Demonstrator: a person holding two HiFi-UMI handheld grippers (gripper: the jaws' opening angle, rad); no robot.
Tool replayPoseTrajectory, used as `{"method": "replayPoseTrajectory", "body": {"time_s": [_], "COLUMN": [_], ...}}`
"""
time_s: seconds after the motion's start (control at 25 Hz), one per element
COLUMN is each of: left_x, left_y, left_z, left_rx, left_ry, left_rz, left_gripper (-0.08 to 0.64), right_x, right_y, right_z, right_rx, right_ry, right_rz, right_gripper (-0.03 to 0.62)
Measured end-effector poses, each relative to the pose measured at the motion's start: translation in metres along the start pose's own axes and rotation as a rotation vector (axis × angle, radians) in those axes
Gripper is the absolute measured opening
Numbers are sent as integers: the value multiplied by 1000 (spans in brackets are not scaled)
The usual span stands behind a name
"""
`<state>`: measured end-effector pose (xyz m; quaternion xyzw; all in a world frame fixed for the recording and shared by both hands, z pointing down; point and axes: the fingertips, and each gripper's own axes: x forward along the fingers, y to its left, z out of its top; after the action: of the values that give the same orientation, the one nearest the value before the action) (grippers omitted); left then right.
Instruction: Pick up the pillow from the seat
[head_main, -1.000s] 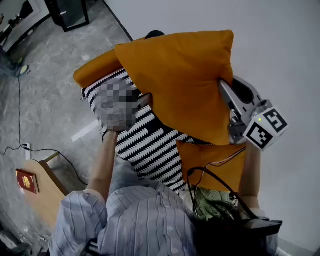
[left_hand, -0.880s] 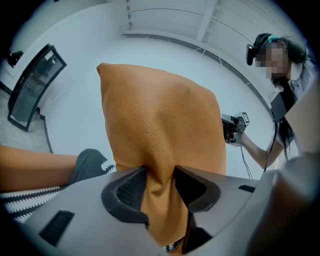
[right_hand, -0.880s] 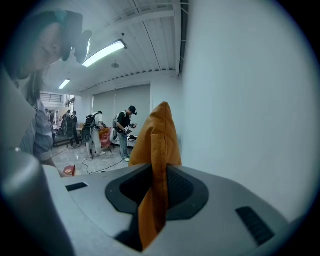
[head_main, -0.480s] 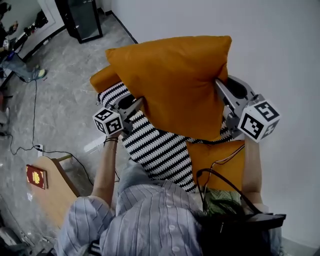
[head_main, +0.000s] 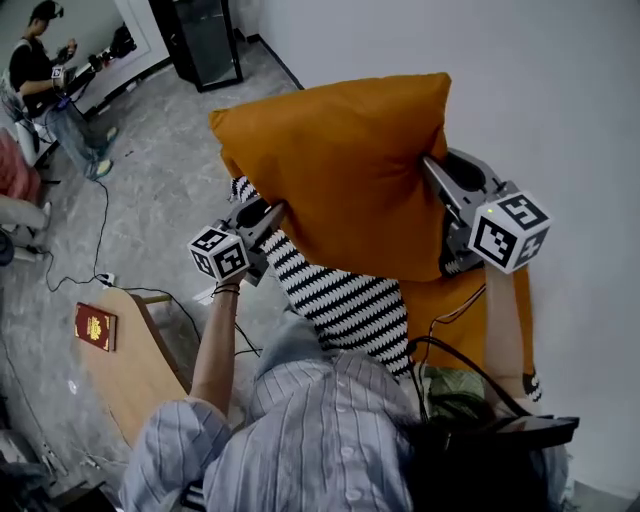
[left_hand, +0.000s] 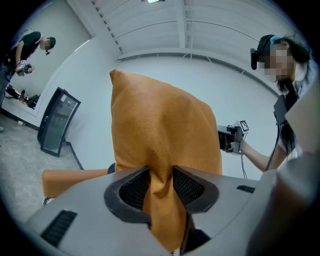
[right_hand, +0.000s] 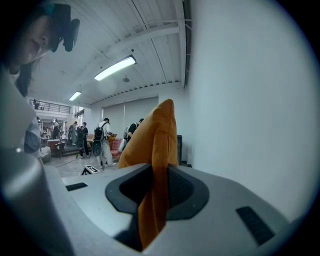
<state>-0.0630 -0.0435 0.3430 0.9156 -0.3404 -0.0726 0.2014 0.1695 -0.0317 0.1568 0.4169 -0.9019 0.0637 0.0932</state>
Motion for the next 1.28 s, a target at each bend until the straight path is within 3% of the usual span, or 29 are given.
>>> {"method": "replayPoseTrajectory", "body": {"time_s": [0.4,0.6,0.76,1.28], "left_x": [-134,-148,-151,-208], "left_y": [-13,-10,-10,-1], "left_z": [-23,-19,-26,-15], "left_rx": [27,40,27,35], "left_ry": [63,89,118,152], "left_rz": [118,152,155,86], "left_gripper": [155,155,151,135], "right_x": [-3,4,0,-8], "right_y": [102,105,108,174], "right_z": [-42,-52,-64,-70], "right_rx": [61,102,135,177], "right_ry": [-39,-46,-43,-57], "right_rz": [66,76,58,-56], "right_gripper": [86,86,86,86]}}
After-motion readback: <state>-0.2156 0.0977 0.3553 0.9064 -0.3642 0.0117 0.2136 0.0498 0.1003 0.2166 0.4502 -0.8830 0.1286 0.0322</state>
